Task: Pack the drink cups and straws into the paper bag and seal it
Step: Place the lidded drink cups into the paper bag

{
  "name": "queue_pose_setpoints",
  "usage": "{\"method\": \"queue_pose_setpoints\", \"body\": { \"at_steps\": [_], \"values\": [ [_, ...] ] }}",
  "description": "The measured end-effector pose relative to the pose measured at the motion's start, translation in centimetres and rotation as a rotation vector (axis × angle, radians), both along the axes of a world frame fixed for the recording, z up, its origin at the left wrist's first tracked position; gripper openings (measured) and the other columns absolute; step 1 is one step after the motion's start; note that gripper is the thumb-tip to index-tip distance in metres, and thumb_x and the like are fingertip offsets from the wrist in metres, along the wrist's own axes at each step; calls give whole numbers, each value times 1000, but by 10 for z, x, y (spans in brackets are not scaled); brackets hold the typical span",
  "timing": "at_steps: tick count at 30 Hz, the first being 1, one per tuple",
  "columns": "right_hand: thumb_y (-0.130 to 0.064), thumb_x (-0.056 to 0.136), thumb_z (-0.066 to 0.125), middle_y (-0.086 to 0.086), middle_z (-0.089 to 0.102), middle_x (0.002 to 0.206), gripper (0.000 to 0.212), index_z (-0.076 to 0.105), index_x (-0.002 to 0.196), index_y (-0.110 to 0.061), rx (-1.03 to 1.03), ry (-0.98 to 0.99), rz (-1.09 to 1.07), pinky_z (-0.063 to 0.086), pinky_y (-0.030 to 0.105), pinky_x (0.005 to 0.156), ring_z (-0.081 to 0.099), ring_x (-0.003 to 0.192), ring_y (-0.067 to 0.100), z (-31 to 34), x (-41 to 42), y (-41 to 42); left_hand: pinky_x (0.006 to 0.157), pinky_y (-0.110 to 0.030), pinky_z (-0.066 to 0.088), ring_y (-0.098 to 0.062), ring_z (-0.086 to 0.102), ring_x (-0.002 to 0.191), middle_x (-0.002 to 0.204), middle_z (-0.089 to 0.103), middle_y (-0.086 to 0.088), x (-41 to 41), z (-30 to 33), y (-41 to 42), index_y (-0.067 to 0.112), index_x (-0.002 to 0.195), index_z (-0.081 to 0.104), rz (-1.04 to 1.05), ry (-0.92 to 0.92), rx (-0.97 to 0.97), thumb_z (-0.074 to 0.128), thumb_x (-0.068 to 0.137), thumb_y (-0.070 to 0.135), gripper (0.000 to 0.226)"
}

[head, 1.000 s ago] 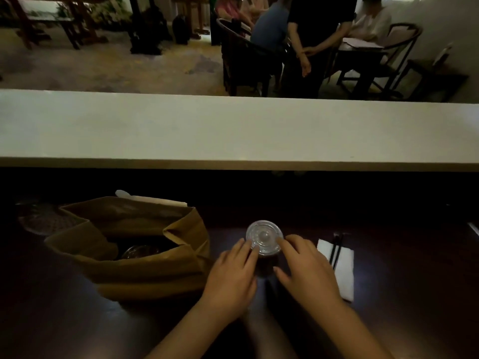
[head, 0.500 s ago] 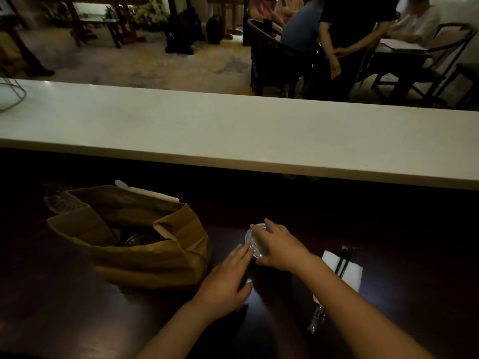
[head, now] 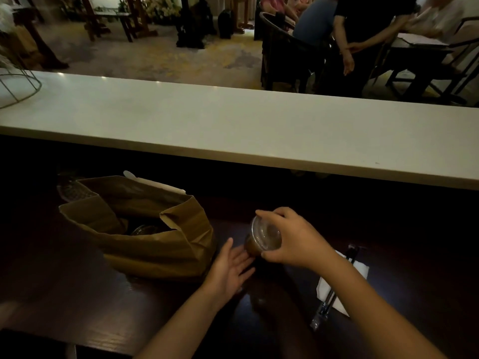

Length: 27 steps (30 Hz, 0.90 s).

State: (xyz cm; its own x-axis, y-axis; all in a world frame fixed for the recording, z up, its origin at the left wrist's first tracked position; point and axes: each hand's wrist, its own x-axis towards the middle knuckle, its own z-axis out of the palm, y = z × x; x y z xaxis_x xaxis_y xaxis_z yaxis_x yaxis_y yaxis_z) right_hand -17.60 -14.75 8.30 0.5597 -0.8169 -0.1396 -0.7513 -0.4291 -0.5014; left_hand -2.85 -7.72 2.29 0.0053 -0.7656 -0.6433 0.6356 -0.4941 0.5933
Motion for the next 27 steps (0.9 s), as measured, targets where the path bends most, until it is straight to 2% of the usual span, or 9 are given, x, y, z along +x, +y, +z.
{"method": "queue_pose_setpoints", "body": {
  "at_steps": [3, 7, 11, 15, 18, 20, 24, 25, 27],
  "values": [
    [-43, 60, 73, 0, 40, 133, 88, 31, 137, -41, -90, -53, 29, 48, 34, 93, 45, 118, 17, 32, -4, 9, 98, -39, 39, -31, 46, 123, 127, 54, -19, 7, 24, 3, 1, 129, 44, 55, 64, -45, 30, 96, 41, 54],
    [-44, 60, 75, -8, 42, 129, 87, 32, 136, -44, -197, -104, 60, 46, 24, 90, 46, 111, 8, 84, -6, 23, 84, -35, 47, -25, 57, 107, 116, 60, -17, 19, 67, 17, 4, 115, 55, 57, 96, -153, 32, 92, 41, 50],
    [-53, 57, 71, -18, 41, 123, 87, 30, 133, -50, -220, -121, 135, 42, 14, 86, 44, 108, -2, 131, -7, 34, 88, -36, 50, -24, 61, 111, 116, 66, -14, 26, 105, 38, 9, 111, 60, 36, 54, -277, 41, 76, 44, 52],
    [-64, 53, 58, -24, 42, 119, 85, 27, 131, -56, -230, -135, 224, 49, 19, 84, 45, 110, -4, 166, 4, 41, 87, -31, 55, -22, 62, 110, 116, 67, -11, 50, 132, 55, 10, 112, 63, -32, -5, -340, 50, 76, 48, 54],
    [-63, 54, 58, -21, 45, 118, 83, 28, 131, -55, -281, -165, 302, 51, 19, 83, 46, 111, -1, 187, 24, 45, 75, -26, 58, -21, 67, 101, 106, 72, -10, 78, 153, 64, 13, 92, 75, -40, -64, -404, 48, 72, 41, 44],
    [-63, 55, 59, -19, 46, 119, 83, 29, 132, -54, -304, -186, 345, 50, 18, 83, 47, 111, 0, 197, 43, 46, 71, -25, 58, -22, 69, 96, 101, 73, -11, 98, 167, 66, 13, 91, 75, -41, -141, -453, 45, 77, 38, 42],
    [-62, 57, 59, -18, 44, 121, 82, 27, 132, -54, -313, -204, 398, 48, 16, 83, 45, 110, 0, 210, 84, 46, 71, -22, 58, -19, 71, 88, 93, 75, -9, 144, 190, 61, 12, 96, 68, -69, -420, -506, 42, 81, 33, 37],
    [-61, 57, 60, -18, 44, 121, 82, 27, 132, -54, -305, -206, 404, 48, 16, 83, 45, 110, 0, 211, 94, 45, 73, -20, 56, -14, 70, 88, 92, 76, -4, 158, 193, 59, 18, 96, 69, -113, -615, -551, 44, 83, 30, 30],
    [-60, 58, 64, -16, 43, 121, 84, 27, 132, -52, -296, -192, 418, 47, 18, 84, 45, 109, 2, 212, 115, 45, 78, -14, 52, -3, 66, 91, 92, 74, 7, 187, 192, 52, 37, 99, 64, -298, -1199, -702, 51, 90, 25, 21]
  ]
}}
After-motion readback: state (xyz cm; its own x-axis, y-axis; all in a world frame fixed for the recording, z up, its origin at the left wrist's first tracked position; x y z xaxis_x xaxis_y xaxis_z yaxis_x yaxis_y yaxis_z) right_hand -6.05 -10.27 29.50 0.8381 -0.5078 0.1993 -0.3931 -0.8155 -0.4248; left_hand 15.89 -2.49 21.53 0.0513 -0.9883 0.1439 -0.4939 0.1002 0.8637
